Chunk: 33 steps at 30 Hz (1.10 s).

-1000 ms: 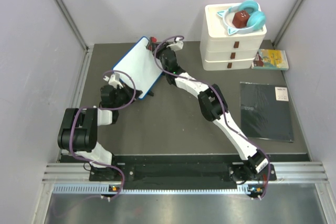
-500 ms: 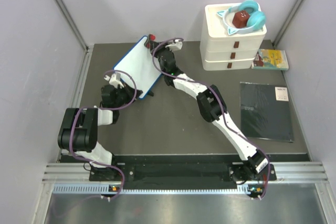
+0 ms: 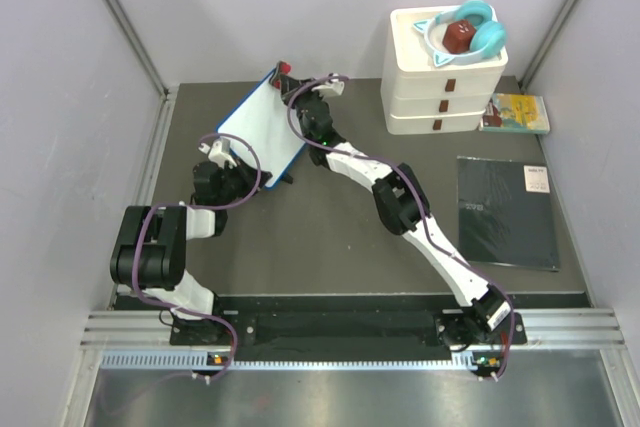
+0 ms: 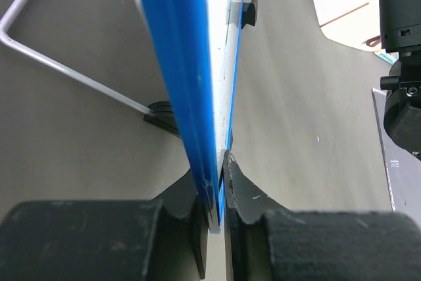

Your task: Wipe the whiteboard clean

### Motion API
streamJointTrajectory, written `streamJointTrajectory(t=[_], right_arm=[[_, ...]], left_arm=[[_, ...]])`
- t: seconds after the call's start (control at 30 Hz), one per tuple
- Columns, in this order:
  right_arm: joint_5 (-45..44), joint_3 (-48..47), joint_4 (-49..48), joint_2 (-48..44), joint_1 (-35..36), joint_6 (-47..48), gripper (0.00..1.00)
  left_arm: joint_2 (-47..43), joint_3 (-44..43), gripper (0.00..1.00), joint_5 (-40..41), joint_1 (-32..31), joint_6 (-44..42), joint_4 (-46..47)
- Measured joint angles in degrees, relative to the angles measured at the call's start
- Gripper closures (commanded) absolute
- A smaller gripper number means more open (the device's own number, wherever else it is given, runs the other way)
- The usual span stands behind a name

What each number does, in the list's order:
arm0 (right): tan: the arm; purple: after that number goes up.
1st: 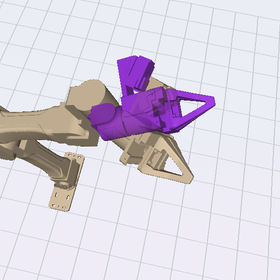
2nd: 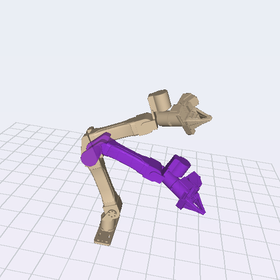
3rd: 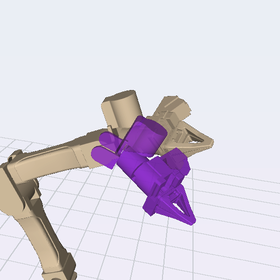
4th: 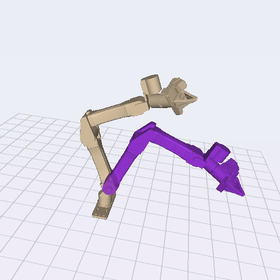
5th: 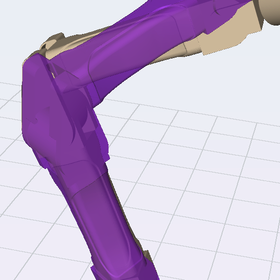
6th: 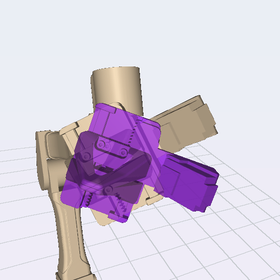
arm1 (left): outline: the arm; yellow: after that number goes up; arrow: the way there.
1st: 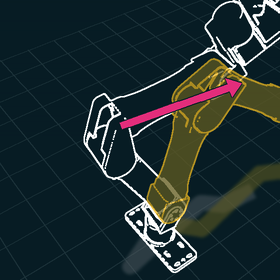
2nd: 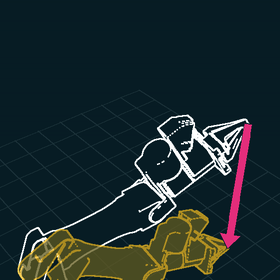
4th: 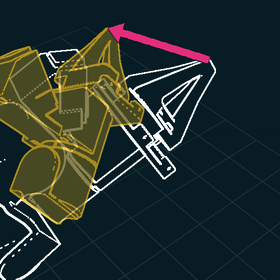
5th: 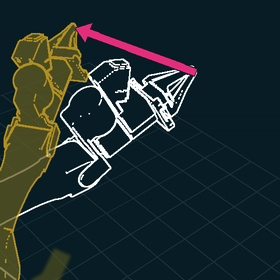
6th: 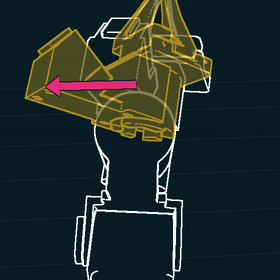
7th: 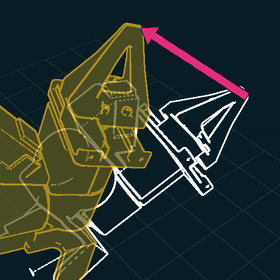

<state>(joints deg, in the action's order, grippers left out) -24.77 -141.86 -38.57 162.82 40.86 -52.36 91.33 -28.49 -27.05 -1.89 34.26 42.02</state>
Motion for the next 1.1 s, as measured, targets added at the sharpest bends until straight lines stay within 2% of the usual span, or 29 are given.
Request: streamJointTrajectory(t=[0.63, 0.87, 1.1], right_arm=[[-0.17, -0.63, -0.52, 2.78, -0.48, 1.73, 1.00], [1.79, 11.67, -8.59, -0.61, -0.74, 1.81, 1.00], [3.63, 12.83, -10.10, -0.96, -0.87, 3.85, 1.00]], left_arm=[[0.04, -0.39, 1.00, 0.37, -0.44, 0.52, -0.22], [-0.02, -0.44, 1.00, 0.39, -0.52, 2.21, -0.57], [-1.07, -0.44, 1.00, 1.97, -1.03, 3.78, -2.27]])
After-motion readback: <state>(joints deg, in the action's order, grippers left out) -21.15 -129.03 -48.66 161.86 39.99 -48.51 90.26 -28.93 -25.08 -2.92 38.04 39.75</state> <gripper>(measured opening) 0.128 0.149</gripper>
